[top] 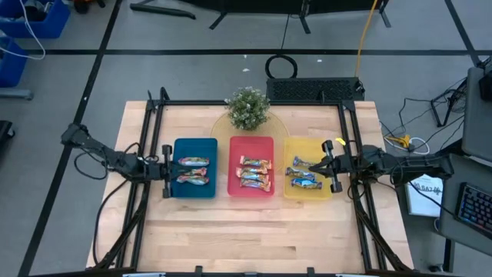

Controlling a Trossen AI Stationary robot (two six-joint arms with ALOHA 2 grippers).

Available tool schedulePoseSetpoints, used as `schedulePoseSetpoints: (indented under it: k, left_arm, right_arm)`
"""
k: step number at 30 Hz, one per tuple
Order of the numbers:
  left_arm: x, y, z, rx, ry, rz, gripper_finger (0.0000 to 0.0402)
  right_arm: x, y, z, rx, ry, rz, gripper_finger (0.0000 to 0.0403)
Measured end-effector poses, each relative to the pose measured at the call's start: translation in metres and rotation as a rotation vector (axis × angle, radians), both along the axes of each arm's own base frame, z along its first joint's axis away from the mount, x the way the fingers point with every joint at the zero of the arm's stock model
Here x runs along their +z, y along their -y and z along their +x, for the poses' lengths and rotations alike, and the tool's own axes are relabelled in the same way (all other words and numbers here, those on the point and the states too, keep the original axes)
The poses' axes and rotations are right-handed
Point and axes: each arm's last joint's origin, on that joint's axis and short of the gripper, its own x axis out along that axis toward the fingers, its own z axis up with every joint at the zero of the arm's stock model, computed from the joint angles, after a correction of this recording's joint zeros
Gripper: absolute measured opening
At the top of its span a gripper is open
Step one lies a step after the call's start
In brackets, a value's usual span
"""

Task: Pick and place Granola Bars by type
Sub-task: Return to Home Position

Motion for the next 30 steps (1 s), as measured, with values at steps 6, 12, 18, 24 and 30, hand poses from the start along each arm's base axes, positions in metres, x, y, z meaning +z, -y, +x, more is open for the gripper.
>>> schedulePoseSetpoints:
  k: [6,12,18,24,30]
  left_arm:
    - [0.003,-0.003,-0.001,0.019,0.026,-0.030,0.0003]
    - [0.009,0.001,-0.010,-0.048,0.090,0.015,0.0002]
    - [0.014,-0.004,-0.017,-0.045,0.160,0.041,0.0002]
    - [0.007,-0.015,-0.012,0.005,0.094,0.011,0.0002]
    - [0.005,-0.027,-0.009,-0.071,0.088,-0.064,0.0002]
  right_arm:
    - [-0.002,0.000,-0.001,0.002,-0.013,-0.005,0.0000]
    - [-0.006,0.000,-0.005,0.002,-0.051,0.011,0.0000]
    - [-0.003,0.000,-0.007,0.002,-0.010,-0.030,0.0000]
    - [0.000,0.002,-0.008,-0.023,0.018,-0.043,0.0000]
    - [0.000,0.002,-0.008,0.024,0.010,0.018,0.0000]
